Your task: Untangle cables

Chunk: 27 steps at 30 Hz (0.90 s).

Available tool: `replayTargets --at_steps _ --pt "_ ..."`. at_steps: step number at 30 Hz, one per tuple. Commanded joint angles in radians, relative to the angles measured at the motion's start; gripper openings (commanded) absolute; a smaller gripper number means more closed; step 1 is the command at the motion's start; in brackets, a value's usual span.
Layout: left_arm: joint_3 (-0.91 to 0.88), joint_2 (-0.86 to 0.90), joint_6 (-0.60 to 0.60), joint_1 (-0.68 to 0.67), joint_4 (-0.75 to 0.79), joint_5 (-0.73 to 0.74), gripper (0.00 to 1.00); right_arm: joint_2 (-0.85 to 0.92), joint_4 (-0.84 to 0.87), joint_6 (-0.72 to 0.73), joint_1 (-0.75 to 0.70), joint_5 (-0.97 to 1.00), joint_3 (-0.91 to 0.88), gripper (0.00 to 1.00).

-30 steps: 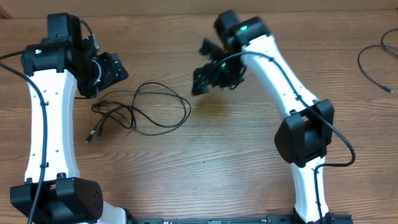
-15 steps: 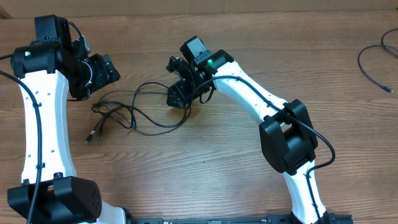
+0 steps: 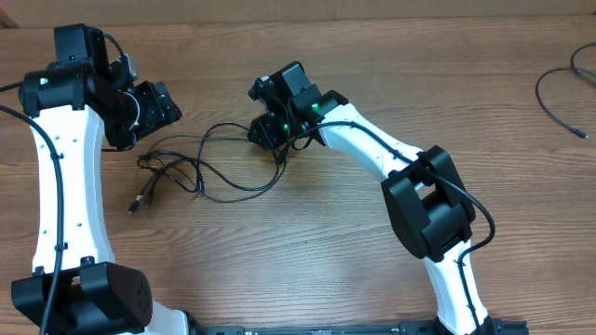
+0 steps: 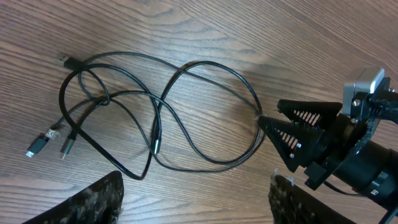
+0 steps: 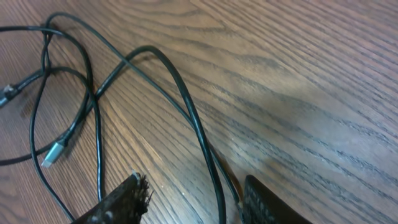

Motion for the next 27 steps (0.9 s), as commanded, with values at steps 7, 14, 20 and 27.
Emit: replayTargets --at_steps 7,14,20,27 --pt "-0.01 -0.018 0.016 -0.008 0.005 0.013 0.75 0.059 0.035 0.012 0.011 0.02 -0.006 0.35" --pt "-0.01 -0.018 0.016 -0.02 0.003 0.013 0.74 0.098 0.016 0.082 0.012 0.016 -0.006 0.26" --pt "-0.01 -0.018 0.015 -0.021 0.018 0.04 0.72 0.074 -0.104 0.166 -0.002 -0.036 0.044 0.04" --pt "-0.01 -0.018 0.118 -0.035 0.019 0.195 0.68 -0.103 -0.499 0.167 -0.07 -0.034 0.334 0.04"
